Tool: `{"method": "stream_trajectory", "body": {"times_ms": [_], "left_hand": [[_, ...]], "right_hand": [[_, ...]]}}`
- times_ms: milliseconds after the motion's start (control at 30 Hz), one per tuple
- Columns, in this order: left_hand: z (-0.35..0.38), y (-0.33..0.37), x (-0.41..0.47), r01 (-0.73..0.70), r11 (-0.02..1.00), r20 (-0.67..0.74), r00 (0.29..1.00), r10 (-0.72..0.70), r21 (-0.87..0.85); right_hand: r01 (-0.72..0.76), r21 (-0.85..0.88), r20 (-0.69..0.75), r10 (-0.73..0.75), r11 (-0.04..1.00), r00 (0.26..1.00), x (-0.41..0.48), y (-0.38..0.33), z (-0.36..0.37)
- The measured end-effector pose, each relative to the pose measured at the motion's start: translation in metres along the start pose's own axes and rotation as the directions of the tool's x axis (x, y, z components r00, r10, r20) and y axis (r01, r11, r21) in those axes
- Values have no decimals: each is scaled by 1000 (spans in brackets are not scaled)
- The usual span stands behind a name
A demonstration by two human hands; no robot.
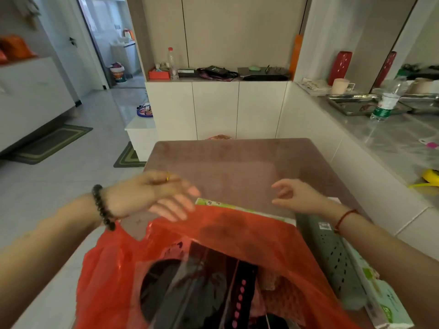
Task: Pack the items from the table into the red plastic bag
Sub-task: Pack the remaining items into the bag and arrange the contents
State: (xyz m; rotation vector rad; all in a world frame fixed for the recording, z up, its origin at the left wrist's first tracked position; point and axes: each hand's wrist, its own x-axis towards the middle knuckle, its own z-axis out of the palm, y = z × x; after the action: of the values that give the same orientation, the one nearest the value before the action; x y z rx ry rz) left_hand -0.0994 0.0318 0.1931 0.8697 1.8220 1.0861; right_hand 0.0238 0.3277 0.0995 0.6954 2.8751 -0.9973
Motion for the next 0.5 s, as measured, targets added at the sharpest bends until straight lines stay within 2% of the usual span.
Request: {"method": "stream_trajectory", "body": {"times_ms": [67, 133, 233, 300, 367, 433, 500], "left_hand": [[-13, -11, 40, -25, 992, -218, 976, -2, -123], [-19, -30, 78, 100, 995, -326, 940, -99, -15], [-22, -65, 122, 349, 908, -275, 919, -282, 234], [-20, -78, 136, 407, 875, -240, 906, -349, 263], [-16, -79, 140, 383, 889, -206, 919, -337, 252], [-14, -74, 133, 308, 914, -177, 947, -268, 264], [-16, -64, 116, 206, 946, -154, 973, -171, 250]], "right_hand": [[19, -144, 59, -10, 989, 998, 28, 19, 23], [58, -210, 143, -28, 976, 989, 52, 35, 47], [119, -271, 261, -46, 955, 964, 83, 57, 82], [132, -365, 299, -18, 921, 954, 99, 68, 100], [129, -482, 291, 20, 866, 956, 107, 74, 107], [147, -557, 262, 5, 818, 965, 107, 75, 105], [133, -543, 180, -41, 829, 983, 97, 65, 87]]}}
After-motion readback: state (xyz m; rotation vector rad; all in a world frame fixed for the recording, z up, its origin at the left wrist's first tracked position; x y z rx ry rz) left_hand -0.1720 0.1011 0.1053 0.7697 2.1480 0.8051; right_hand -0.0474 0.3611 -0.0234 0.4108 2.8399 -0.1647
